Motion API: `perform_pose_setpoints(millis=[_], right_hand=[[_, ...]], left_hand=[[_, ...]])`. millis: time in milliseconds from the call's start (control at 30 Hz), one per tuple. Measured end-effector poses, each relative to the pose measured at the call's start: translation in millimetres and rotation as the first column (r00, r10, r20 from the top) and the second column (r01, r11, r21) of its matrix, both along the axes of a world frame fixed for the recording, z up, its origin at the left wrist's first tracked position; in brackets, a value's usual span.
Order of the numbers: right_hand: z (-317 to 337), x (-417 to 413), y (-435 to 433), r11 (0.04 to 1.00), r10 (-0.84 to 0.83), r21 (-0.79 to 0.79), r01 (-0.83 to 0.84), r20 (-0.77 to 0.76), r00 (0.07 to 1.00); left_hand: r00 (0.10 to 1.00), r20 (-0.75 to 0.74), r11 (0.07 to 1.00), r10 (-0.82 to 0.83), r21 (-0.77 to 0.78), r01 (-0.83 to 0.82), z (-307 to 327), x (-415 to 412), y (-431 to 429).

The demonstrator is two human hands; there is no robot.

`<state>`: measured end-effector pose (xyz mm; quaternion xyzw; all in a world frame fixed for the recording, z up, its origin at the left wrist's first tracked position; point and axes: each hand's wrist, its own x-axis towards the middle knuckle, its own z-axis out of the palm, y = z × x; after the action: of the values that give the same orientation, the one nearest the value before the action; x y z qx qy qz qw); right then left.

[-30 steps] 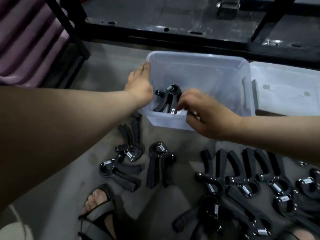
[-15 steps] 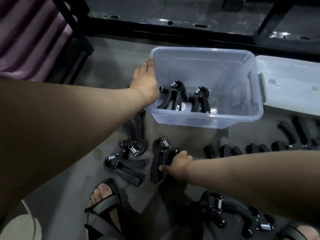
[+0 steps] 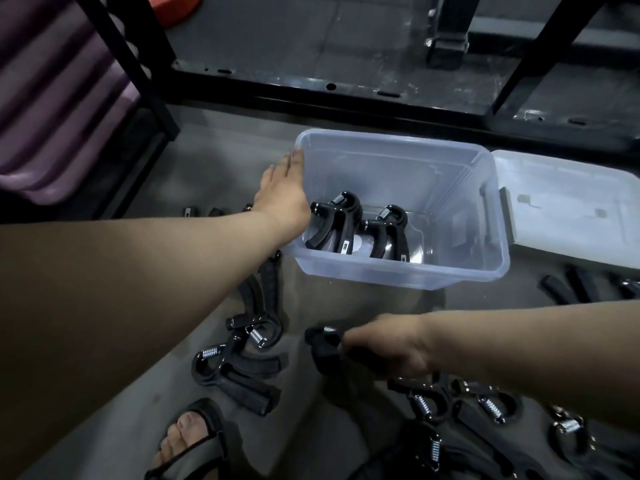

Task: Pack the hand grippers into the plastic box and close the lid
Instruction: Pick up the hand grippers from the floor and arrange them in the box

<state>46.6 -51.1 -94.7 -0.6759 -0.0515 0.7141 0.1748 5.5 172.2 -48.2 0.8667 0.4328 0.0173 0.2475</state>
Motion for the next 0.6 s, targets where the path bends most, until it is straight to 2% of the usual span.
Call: perform_pose_setpoints(millis=[67,133,200,267,333,433,533,600], right_hand=[[19.4,13.5,-1.0,1.0,-0.01,-0.025,0.006,-0.195,0.981],[36.0,25.2,-5.5,0.997,0.072,0.037,-0.064,-0.337,0.939],[55.6,31.7,-8.0,0.983,0.159,0.155,-0.095,-0.482,0.861],[76.8,39.2,-6.3,0.943,0.233,0.331,-0.044,-0.556,0.798],[95.0,52.0,-1.1,0.898,0.26,0.439,0.032,-0.588,0.766],[115.6,82.8,9.5,0.845,0.216,0.508,0.167,-0.61,0.762],[132.2,117.0,24.5,0.799,0.06,0.516,0.31,-0.581,0.811],[134.5,135.6,33.1,0.796,-0.08,0.502,0.339,-0.467,0.881]], left_hand=[[1.0,0.01,1.0,-0.008,0.008,0.008,0.4,-0.4,-1.1],[1.0,0.023,1.0,-0.016,0.024,0.016,1.1,-1.3,-2.0],[0.999,0.028,1.0,-0.017,0.024,0.016,1.3,-1.8,-2.1],[1.0,0.025,1.0,-0.011,0.03,0.01,0.5,-1.6,-2.4],[1.0,0.019,0.999,-0.004,0.036,0.004,-0.5,-1.2,-2.7],[0.999,0.03,0.999,0.017,0.026,-0.018,-1.8,0.3,-2.2],[1.0,0.025,0.999,0.016,0.037,-0.017,-2.4,2.0,0.4],[0.999,0.051,0.999,0.018,0.029,-0.02,-2.8,5.8,3.8]])
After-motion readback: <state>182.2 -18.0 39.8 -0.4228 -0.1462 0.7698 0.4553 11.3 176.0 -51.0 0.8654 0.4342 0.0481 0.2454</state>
